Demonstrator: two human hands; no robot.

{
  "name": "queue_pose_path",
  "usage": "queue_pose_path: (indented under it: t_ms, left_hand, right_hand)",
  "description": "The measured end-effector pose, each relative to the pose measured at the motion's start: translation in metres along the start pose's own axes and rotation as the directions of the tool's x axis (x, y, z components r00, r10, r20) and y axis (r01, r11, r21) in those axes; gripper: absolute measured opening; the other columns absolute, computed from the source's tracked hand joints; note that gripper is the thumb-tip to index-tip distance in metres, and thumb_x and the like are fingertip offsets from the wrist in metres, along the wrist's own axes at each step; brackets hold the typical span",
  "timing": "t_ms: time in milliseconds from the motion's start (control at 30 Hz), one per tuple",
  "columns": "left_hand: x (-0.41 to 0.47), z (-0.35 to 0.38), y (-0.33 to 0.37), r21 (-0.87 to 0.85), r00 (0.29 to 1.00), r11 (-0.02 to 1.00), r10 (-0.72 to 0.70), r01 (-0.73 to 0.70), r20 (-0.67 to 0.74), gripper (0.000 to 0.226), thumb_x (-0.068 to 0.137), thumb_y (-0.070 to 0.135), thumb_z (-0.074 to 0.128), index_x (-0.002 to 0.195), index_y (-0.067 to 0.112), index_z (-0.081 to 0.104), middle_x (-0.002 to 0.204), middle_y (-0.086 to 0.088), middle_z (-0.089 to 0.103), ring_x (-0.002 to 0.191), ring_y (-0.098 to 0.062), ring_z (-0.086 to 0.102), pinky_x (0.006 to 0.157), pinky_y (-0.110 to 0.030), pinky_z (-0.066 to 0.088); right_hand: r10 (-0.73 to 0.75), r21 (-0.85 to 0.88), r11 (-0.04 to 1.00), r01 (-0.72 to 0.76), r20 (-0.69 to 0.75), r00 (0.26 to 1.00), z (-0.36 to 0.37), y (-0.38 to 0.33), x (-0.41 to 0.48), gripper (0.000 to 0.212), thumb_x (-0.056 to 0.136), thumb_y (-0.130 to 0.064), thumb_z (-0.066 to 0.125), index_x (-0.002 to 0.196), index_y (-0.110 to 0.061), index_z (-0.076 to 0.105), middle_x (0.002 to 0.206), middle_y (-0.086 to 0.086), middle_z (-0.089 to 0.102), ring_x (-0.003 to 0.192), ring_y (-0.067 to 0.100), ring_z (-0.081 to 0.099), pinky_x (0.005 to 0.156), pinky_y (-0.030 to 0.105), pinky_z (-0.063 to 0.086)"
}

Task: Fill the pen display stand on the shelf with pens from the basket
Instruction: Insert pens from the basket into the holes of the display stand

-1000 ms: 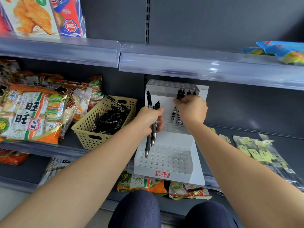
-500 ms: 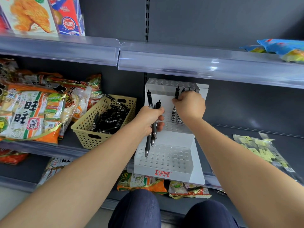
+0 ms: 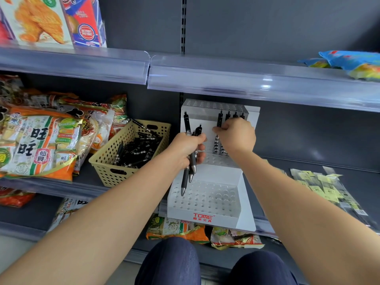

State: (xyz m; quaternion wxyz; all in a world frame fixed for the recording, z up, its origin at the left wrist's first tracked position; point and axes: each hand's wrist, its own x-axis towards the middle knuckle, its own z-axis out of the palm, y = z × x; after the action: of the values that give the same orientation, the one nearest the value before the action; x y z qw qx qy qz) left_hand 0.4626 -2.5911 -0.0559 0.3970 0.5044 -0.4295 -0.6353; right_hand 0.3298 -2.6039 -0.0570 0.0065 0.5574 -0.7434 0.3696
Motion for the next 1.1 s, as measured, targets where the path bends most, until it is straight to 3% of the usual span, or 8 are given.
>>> queue_pose_path:
  t_ms: [100, 167, 267, 467, 667, 867, 1033, 1100]
  left_hand:
    - [-0.001, 0.0, 0.0, -0.022, 1.0, 1.0, 0.002, -0.002, 0.008, 0.012, 0.093, 0.013, 0.06, 0.098, 0.001, 0.061, 0.072, -0.007, 0.052, 0.049, -0.015, 0.049, 0.039, -0.02, 0.046]
    - [0.0, 0.001, 0.0, -0.031, 1.0, 0.999, 0.013, -0.012, 0.016, 0.005, 0.09, 0.002, 0.062, 0.093, -0.001, 0.058, 0.071, -0.009, 0.053, 0.051, -0.014, 0.048, 0.038, -0.019, 0.043]
    - [-0.001, 0.001, 0.001, -0.033, 0.999, 0.999, 0.027, -0.026, 0.026, 0.013, 0.085, -0.011, 0.06, 0.087, 0.001, 0.056, 0.071, -0.01, 0.053, 0.053, -0.013, 0.046, 0.037, -0.017, 0.036]
    - [-0.004, 0.004, 0.003, -0.013, 0.996, 0.997, 0.071, -0.07, 0.05, 0.017, 0.086, -0.013, 0.059, 0.081, 0.003, 0.054, 0.068, -0.009, 0.052, 0.053, -0.013, 0.046, 0.038, -0.018, 0.039]
    - [-0.006, -0.002, 0.001, -0.045, 0.996, 0.998, 0.038, -0.034, 0.085, 0.01, 0.094, 0.008, 0.058, 0.089, 0.0, 0.063, 0.076, -0.013, 0.067, 0.057, -0.022, 0.064, 0.054, -0.032, 0.059]
    - [-0.01, 0.0, 0.0, -0.018, 0.992, 0.995, 0.099, -0.098, 0.072, 0.015, 0.094, 0.01, 0.058, 0.081, 0.005, 0.06, 0.07, -0.01, 0.064, 0.044, -0.016, 0.061, 0.047, -0.029, 0.057]
    - [-0.006, -0.001, 0.0, -0.073, 0.994, 0.992, 0.107, -0.107, 0.0, 0.014, 0.098, 0.016, 0.052, 0.096, 0.002, 0.056, 0.083, -0.017, 0.066, 0.06, -0.028, 0.066, 0.059, -0.039, 0.059]
    - [-0.004, -0.004, 0.0, -0.027, 0.993, 0.993, 0.111, -0.111, -0.027, 0.018, 0.099, 0.021, 0.051, 0.099, 0.003, 0.055, 0.088, -0.016, 0.067, 0.062, -0.029, 0.066, 0.061, -0.04, 0.058]
  right_hand:
    - [-0.004, 0.225, 0.974, -0.022, 0.113, 0.994, 0.0, -0.001, -0.006, 0.031, 0.088, -0.035, 0.064, 0.065, -0.013, 0.065, 0.059, 0.0, 0.063, 0.054, 0.019, 0.054, 0.048, 0.021, 0.036]
    - [0.03, 0.425, 0.891, -0.16, 0.297, 0.954, -0.003, -0.006, -0.011, 0.031, 0.09, -0.036, 0.062, 0.077, -0.01, 0.072, 0.061, 0.0, 0.067, 0.043, 0.013, 0.05, 0.045, 0.02, 0.041]
    - [0.06, 0.522, 0.785, -0.333, 0.472, 0.88, -0.009, -0.008, -0.015, 0.03, 0.087, -0.038, 0.066, 0.082, -0.009, 0.073, 0.061, -0.002, 0.065, 0.038, 0.009, 0.044, 0.035, 0.017, 0.03]
    - [0.003, 0.625, 0.686, -0.372, 0.509, 0.861, -0.009, -0.006, -0.014, 0.01, 0.079, -0.025, 0.077, 0.08, -0.016, 0.073, 0.069, -0.001, 0.064, 0.049, 0.008, 0.044, 0.04, 0.02, 0.03]
    - [0.059, 0.749, 0.482, -0.455, 0.491, 0.869, -0.009, -0.003, -0.005, 0.005, 0.09, -0.013, 0.063, 0.085, -0.013, 0.065, 0.079, 0.003, 0.061, 0.057, 0.013, 0.051, 0.05, 0.025, 0.036]
    - [0.09, 0.685, 0.635, -0.358, 0.394, 0.915, -0.008, -0.01, -0.011, 0.027, 0.078, -0.029, 0.079, 0.082, -0.006, 0.066, 0.07, 0.009, 0.069, 0.053, 0.021, 0.061, 0.046, 0.025, 0.043]
    - [0.117, 0.662, 0.685, -0.305, 0.313, 0.942, -0.017, -0.015, -0.003, 0.026, 0.088, -0.027, 0.068, 0.098, -0.003, 0.067, 0.072, 0.005, 0.067, 0.046, 0.014, 0.056, 0.045, 0.022, 0.049]
    - [0.12, 0.697, 0.663, -0.275, 0.264, 0.957, -0.019, -0.016, 0.001, 0.023, 0.089, -0.025, 0.068, 0.088, -0.003, 0.069, 0.065, 0.004, 0.064, 0.049, 0.018, 0.055, 0.055, 0.031, 0.056]
